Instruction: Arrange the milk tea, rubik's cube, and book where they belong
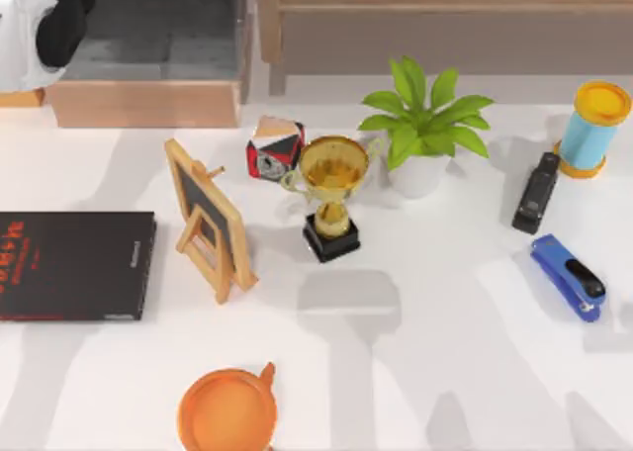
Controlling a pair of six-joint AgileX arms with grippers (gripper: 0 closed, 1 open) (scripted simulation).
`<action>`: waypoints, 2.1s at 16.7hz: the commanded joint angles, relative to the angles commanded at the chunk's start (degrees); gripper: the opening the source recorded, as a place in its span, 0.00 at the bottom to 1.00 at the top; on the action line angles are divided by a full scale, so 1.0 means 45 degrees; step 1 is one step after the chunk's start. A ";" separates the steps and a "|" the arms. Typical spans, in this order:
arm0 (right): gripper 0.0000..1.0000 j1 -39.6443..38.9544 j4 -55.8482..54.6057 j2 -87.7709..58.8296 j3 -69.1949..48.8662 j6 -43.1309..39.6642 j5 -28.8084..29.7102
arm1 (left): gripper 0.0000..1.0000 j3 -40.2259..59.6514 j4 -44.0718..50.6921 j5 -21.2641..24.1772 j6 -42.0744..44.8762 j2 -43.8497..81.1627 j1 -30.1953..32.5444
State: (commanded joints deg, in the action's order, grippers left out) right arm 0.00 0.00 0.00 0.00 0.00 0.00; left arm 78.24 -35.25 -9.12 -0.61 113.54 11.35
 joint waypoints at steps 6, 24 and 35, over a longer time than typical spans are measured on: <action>1.00 0.0000 0.0000 0.0000 0.0000 0.0000 0.0000 | 1.00 0.0404 0.0126 0.0034 -0.0004 0.0300 -0.0024; 1.00 0.0000 0.0000 0.0000 0.0000 0.0000 0.0000 | 0.00 0.0404 0.0126 0.0034 -0.0004 0.0300 -0.0024; 1.00 0.0000 0.0000 0.0000 0.0000 0.0000 0.0000 | 0.00 0.0053 0.0390 -0.0025 0.0017 -0.0338 0.0051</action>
State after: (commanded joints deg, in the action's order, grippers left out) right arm 0.00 0.00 0.00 0.00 0.00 0.00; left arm 78.48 -33.49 -9.23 -0.54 112.03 11.58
